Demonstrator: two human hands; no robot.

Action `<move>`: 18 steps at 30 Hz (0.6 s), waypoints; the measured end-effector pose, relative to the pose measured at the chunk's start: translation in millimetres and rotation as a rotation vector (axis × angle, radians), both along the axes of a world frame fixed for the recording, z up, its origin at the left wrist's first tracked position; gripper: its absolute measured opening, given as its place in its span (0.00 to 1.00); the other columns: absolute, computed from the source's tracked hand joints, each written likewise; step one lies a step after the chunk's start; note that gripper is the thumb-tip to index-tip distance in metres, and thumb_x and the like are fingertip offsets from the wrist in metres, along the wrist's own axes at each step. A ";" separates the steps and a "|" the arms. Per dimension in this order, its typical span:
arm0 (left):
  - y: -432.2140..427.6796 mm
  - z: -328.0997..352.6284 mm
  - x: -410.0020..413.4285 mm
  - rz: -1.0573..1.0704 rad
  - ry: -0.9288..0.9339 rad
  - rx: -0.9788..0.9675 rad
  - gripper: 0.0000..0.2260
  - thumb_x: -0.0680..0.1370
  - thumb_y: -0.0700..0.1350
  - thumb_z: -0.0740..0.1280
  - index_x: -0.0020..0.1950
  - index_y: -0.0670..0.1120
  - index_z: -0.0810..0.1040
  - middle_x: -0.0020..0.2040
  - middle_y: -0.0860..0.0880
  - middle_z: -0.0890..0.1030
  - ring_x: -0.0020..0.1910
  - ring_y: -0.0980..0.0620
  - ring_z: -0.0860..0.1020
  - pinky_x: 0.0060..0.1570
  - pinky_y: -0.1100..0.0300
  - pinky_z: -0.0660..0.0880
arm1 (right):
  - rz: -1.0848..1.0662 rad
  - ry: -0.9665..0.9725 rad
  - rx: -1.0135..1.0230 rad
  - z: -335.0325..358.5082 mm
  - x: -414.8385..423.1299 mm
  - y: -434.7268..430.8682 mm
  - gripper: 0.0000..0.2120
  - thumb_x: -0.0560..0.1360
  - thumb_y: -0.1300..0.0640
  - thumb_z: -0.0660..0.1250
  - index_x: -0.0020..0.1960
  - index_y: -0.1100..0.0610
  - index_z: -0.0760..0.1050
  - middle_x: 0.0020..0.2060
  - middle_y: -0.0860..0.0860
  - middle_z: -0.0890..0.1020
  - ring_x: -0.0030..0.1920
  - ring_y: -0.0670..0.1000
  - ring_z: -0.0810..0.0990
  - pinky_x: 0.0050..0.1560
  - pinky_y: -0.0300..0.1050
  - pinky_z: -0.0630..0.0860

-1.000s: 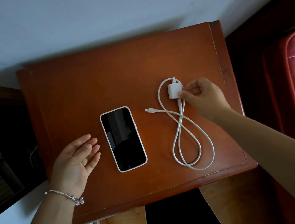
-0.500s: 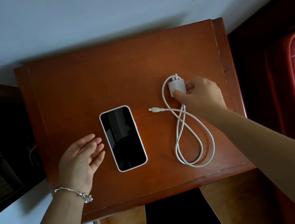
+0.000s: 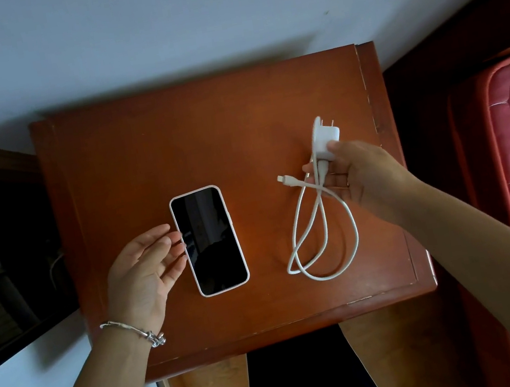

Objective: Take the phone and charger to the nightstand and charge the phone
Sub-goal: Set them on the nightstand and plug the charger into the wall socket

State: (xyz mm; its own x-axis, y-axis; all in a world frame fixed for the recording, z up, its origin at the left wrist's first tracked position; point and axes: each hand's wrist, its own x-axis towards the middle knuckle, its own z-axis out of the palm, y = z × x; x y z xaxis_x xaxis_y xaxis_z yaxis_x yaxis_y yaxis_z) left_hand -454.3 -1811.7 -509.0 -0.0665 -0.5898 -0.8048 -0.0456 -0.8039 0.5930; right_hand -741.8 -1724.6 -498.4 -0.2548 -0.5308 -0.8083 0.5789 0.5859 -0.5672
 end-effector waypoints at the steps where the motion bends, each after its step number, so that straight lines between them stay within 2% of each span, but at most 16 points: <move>1: 1.1 0.9 -3.6 -0.020 0.016 -0.002 0.09 0.76 0.34 0.63 0.49 0.46 0.79 0.43 0.48 0.83 0.42 0.53 0.82 0.38 0.62 0.80 | -0.014 -0.027 -0.017 1.8 0.2 1.2 0.15 0.79 0.54 0.59 0.60 0.64 0.71 0.41 0.55 0.87 0.42 0.54 0.86 0.37 0.45 0.81; 5: 7.3 4.2 -22.8 -0.110 0.093 -0.007 0.08 0.74 0.37 0.66 0.51 0.45 0.79 0.46 0.47 0.84 0.43 0.53 0.83 0.39 0.61 0.79 | -0.040 -0.090 -0.070 6.9 5.8 0.6 0.14 0.79 0.55 0.59 0.60 0.63 0.70 0.45 0.57 0.86 0.46 0.56 0.86 0.40 0.47 0.81; 9: 12.1 8.5 -45.8 -0.198 0.171 0.005 0.14 0.67 0.45 0.70 0.52 0.46 0.80 0.44 0.49 0.85 0.44 0.52 0.83 0.40 0.61 0.79 | -0.059 -0.102 -0.072 7.4 14.9 -4.1 0.10 0.79 0.56 0.61 0.56 0.61 0.72 0.44 0.57 0.86 0.46 0.56 0.86 0.40 0.47 0.82; 13: 13.1 11.3 -66.2 -0.284 0.202 0.012 0.16 0.66 0.48 0.70 0.53 0.47 0.79 0.45 0.51 0.85 0.45 0.54 0.83 0.41 0.63 0.78 | -0.044 -0.107 -0.092 6.9 25.3 -6.7 0.10 0.79 0.56 0.61 0.56 0.62 0.72 0.45 0.57 0.86 0.46 0.56 0.86 0.41 0.45 0.81; 18: 10.4 9.2 -79.3 -0.310 0.204 -0.010 0.07 0.73 0.43 0.68 0.50 0.48 0.80 0.40 0.54 0.85 0.42 0.56 0.83 0.41 0.62 0.79 | 0.013 -0.089 -0.102 5.3 36.4 -7.7 0.14 0.78 0.55 0.62 0.60 0.62 0.69 0.45 0.56 0.86 0.47 0.56 0.85 0.45 0.45 0.81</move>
